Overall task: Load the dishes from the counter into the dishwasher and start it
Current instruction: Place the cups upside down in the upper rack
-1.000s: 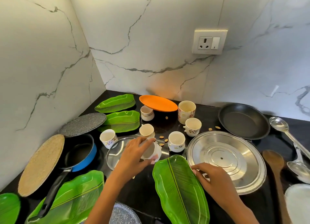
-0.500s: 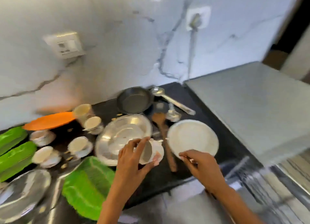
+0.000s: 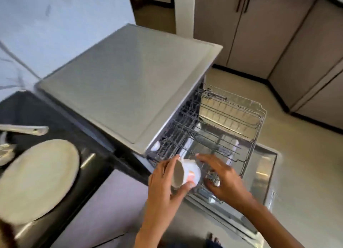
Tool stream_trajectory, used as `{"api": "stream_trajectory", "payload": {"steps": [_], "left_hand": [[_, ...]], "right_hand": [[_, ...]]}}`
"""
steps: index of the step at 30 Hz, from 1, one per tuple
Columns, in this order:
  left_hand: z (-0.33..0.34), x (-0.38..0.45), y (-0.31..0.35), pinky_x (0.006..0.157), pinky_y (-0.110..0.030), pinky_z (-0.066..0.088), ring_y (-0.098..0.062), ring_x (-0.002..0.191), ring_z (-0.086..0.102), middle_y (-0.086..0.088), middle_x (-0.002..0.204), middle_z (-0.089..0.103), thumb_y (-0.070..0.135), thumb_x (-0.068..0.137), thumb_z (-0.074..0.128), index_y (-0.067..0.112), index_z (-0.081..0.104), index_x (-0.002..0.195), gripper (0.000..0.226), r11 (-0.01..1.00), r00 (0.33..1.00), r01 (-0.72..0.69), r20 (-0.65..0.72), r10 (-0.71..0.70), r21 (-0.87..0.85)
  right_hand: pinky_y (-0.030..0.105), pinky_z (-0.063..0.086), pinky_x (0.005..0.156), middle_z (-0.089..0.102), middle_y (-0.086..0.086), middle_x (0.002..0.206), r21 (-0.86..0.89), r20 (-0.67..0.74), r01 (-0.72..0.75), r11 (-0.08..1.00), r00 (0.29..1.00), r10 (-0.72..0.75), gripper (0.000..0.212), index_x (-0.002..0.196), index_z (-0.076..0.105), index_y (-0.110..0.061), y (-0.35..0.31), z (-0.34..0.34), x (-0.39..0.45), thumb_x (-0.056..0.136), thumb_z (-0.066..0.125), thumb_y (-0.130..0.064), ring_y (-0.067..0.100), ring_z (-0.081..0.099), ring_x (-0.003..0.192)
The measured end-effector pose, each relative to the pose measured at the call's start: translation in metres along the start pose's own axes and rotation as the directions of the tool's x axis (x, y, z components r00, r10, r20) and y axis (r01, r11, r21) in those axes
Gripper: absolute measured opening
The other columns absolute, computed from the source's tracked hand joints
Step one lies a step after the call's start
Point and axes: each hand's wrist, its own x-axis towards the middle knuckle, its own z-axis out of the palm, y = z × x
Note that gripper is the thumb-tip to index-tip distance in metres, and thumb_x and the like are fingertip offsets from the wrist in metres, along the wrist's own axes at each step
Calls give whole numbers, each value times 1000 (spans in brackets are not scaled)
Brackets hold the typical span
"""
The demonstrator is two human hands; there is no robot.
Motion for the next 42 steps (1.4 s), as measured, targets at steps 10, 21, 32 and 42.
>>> {"api": "stream_trajectory", "payload": {"steps": [10, 21, 32, 42], "left_hand": [[104, 59, -78, 106, -33, 34, -2, 115, 51, 9, 122, 57, 65, 80, 50, 27, 41, 140, 72, 988, 985, 98, 153, -79, -116], [133, 35, -161, 111, -43, 13, -27, 139, 25, -12, 152, 24, 43, 98, 23, 7, 39, 142, 59, 779, 997, 40, 25, -72, 626], [141, 29, -160, 112, -42, 11, -20, 144, 14, -5, 157, 12, 39, 99, 24, 13, 25, 148, 55, 821, 996, 89, -32, -87, 563], [143, 29, -162, 112, -40, 11, -17, 144, 9, -3, 157, 13, 40, 99, 24, 12, 23, 149, 57, 826, 992, 118, -36, -117, 552]], "right_hand": [[31, 47, 97, 43, -3, 140, 171, -58, 82, 982, 996, -73, 74, 134, 38, -13, 116, 59, 21, 73, 79, -18, 9, 49, 122], [33, 55, 80, 44, 14, 129, -271, 238, 259, 927, 951, -197, 75, 134, 42, -6, 135, 91, 118, 70, 77, -24, 29, 58, 101], [37, 50, 92, 45, 8, 133, -429, 532, 459, 778, 824, -193, 71, 136, 35, -18, 147, 182, 183, 76, 72, -35, 26, 52, 114], [42, 53, 86, 43, 3, 139, -424, 520, 491, 761, 820, -240, 52, 135, 40, -25, 151, 201, 180, 87, 59, -17, 26, 44, 121]]}}
